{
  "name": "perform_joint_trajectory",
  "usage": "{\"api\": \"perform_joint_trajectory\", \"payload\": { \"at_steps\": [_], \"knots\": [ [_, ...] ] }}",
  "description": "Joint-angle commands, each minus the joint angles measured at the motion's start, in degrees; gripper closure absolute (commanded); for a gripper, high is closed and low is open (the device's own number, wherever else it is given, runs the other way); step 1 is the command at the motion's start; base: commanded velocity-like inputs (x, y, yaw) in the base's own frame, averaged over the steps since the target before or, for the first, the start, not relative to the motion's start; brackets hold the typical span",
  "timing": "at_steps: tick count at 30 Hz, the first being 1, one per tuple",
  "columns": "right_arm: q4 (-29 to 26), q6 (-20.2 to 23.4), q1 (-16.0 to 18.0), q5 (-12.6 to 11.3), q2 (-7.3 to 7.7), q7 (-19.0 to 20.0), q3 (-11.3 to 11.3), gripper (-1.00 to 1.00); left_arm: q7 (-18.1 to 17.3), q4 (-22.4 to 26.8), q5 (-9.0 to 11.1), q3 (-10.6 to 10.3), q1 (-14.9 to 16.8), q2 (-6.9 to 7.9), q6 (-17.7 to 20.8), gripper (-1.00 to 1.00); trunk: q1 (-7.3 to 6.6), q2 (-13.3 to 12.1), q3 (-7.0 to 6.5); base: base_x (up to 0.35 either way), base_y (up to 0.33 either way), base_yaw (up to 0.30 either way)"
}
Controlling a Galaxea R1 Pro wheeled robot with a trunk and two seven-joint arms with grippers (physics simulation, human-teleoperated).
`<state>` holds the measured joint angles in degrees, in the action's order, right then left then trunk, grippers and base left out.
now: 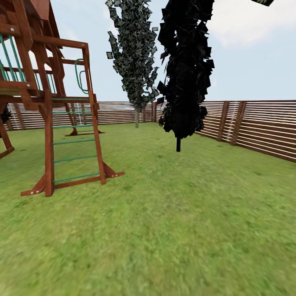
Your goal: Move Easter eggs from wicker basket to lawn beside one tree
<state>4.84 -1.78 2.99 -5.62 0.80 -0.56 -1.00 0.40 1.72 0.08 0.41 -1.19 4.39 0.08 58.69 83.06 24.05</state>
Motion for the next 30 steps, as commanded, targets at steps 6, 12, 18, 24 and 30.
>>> {"api": "perform_joint_trajectory", "payload": {
  "at_steps": [6,12,18,24,30],
  "knots": [
    [0.17,-0.19,0.09,-0.61,0.03,0.0,-0.09,-1.0,0.04,0.13,0.01,0.03,-0.04,0.0,0.01,-1.0,0.04,0.02,0.05,0.328,0.0,0.005],
    [0.17,-0.22,0.09,-0.62,0.07,0.11,-0.09,-1.0,0.04,0.13,0.01,0.03,-0.04,0.0,0.01,-1.0,0.04,0.02,0.02,0.328,0.0,-0.016],
    [0.17,-0.23,0.09,-0.7,0.15,0.03,-0.05,-1.0,0.04,0.13,0.01,0.03,-0.04,0.0,0.0,-1.0,0.04,0.02,-0.18,0.328,0.0,-0.216],
    [0.17,-0.24,0.09,-0.7,0.17,-0.05,-0.06,-1.0,0.04,0.13,0.01,0.03,-0.04,0.0,0.01,-1.0,0.04,0.02,-0.24,0.328,0.0,-0.074],
    [0.17,-0.24,0.09,-0.7,0.17,-0.05,-0.06,-1.0,0.04,0.13,0.01,0.03,-0.04,0.0,0.01,-1.0,0.04,0.02,-0.24,0.328,0.0,-0.004]
  ]
}}
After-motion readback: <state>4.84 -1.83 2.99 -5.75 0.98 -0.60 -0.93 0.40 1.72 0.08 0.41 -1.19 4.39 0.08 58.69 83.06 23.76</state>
